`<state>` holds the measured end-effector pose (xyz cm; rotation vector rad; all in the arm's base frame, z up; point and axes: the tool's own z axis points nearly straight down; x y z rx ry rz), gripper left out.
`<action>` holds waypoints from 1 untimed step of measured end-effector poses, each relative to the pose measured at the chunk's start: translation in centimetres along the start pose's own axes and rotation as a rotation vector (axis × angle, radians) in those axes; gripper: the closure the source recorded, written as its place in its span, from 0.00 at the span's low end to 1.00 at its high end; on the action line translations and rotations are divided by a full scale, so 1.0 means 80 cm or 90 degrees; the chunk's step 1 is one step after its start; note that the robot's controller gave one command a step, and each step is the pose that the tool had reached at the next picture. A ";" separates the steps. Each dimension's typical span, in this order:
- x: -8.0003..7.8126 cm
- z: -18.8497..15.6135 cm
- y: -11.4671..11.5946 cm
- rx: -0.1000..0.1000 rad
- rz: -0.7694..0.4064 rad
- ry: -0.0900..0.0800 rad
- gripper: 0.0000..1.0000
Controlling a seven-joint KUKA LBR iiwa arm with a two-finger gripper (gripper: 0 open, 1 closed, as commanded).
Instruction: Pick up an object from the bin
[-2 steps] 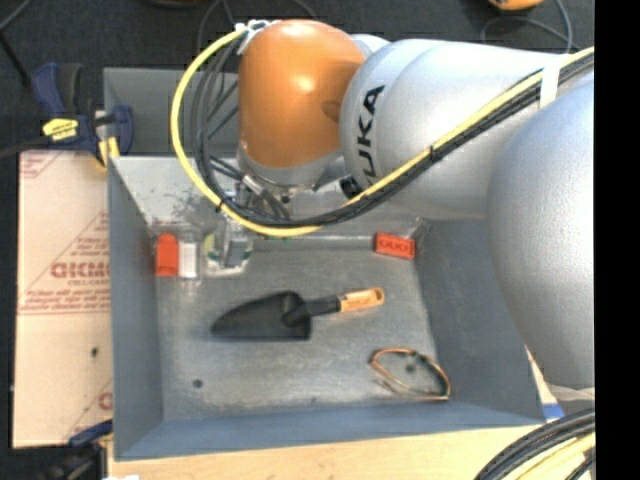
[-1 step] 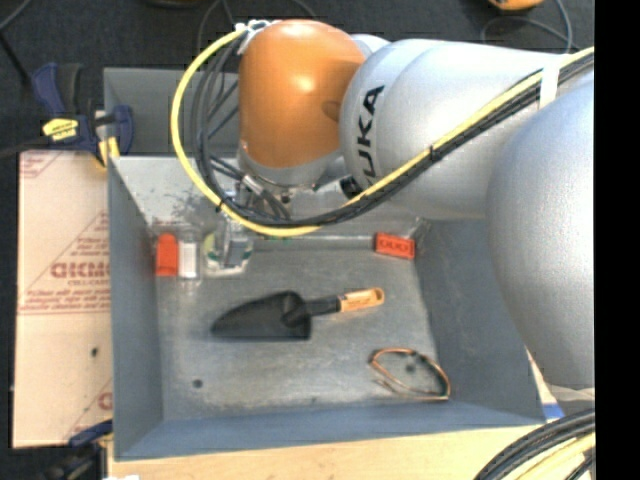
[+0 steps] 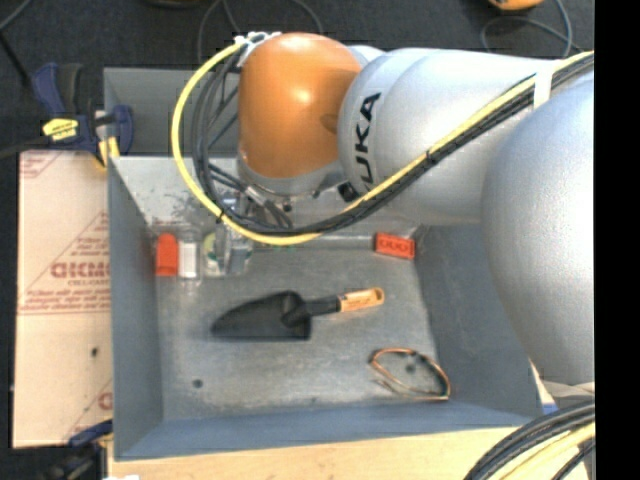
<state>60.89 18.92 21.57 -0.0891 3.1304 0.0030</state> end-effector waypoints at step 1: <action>0.066 0.061 -0.004 0.000 -0.052 0.001 1.00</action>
Offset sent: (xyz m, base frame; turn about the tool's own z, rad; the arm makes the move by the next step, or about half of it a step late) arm -0.0385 -0.0572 -0.0937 -0.2128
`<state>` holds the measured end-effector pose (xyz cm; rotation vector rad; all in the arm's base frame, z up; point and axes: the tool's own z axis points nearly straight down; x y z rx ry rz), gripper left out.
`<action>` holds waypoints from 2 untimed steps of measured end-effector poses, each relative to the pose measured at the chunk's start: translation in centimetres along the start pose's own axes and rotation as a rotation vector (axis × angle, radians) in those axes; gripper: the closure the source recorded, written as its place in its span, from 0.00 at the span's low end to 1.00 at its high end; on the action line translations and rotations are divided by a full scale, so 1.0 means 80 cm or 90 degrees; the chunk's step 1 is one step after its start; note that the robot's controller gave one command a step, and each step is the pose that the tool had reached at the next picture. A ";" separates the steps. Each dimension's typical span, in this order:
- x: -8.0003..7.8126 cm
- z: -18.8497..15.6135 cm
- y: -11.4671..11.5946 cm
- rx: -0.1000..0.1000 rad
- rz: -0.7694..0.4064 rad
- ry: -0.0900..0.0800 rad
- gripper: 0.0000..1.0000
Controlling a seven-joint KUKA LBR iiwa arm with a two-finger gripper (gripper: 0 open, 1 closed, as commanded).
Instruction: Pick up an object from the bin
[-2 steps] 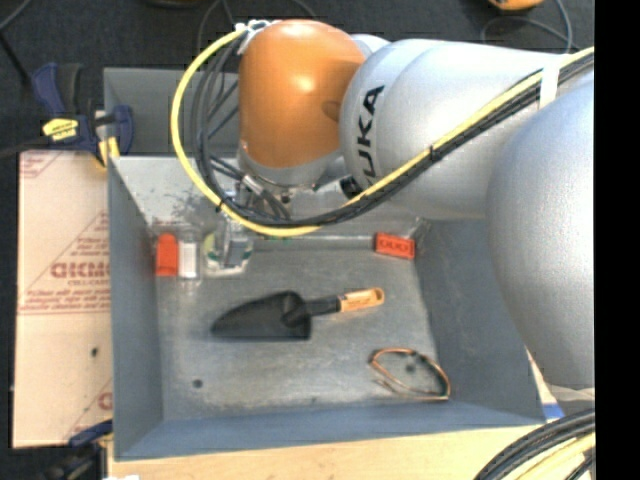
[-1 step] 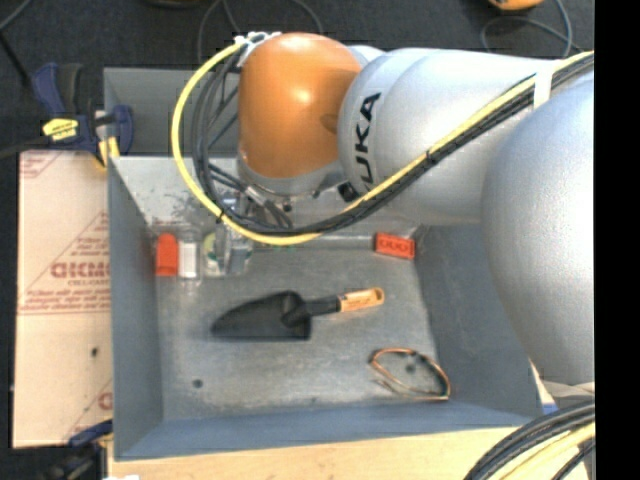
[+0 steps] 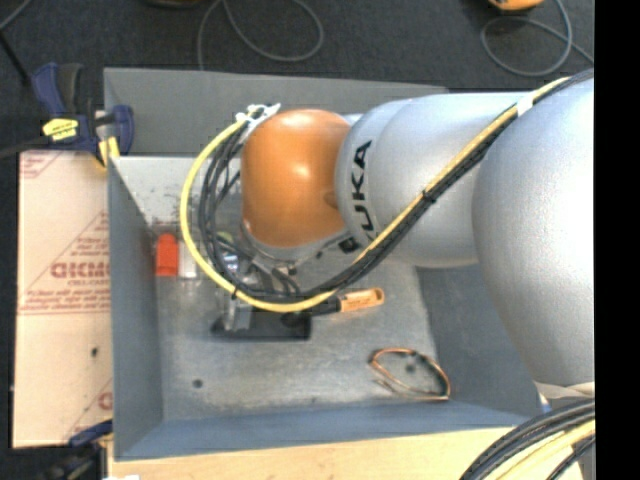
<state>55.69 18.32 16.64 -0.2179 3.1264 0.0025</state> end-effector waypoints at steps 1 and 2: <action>-0.009 0.055 -0.067 0.000 -0.081 -0.004 1.00; -0.009 0.055 -0.067 -0.001 -0.080 -0.003 0.00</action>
Offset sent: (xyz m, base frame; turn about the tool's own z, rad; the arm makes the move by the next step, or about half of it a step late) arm 0.0000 0.0000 0.0000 0.0000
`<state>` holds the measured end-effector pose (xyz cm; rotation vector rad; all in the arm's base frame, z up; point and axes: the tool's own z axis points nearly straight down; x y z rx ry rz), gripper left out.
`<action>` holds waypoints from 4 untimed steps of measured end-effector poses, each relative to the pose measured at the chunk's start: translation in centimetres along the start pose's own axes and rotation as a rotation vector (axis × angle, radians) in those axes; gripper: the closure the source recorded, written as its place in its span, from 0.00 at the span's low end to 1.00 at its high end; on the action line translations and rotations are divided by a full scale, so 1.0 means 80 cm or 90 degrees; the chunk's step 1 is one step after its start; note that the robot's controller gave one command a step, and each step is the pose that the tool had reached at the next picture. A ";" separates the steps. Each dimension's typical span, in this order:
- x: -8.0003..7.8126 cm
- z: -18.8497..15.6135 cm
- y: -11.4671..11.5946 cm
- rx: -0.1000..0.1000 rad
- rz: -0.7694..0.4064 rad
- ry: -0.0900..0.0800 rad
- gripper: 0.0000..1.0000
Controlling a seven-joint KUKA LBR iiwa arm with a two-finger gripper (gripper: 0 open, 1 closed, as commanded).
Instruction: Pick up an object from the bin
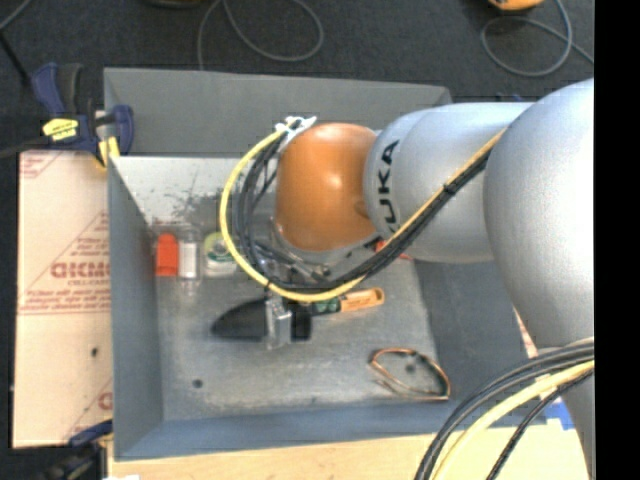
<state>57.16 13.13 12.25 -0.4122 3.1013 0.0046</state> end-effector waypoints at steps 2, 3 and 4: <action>0.015 0.058 -0.010 -0.001 0.152 -0.001 1.00; 0.015 0.058 -0.010 -0.001 0.152 -0.001 1.00; 0.042 -0.134 -0.034 0.000 0.148 -0.004 1.00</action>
Offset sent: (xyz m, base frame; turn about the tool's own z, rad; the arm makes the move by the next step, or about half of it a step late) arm -0.0096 -0.0098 -0.0466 0.2386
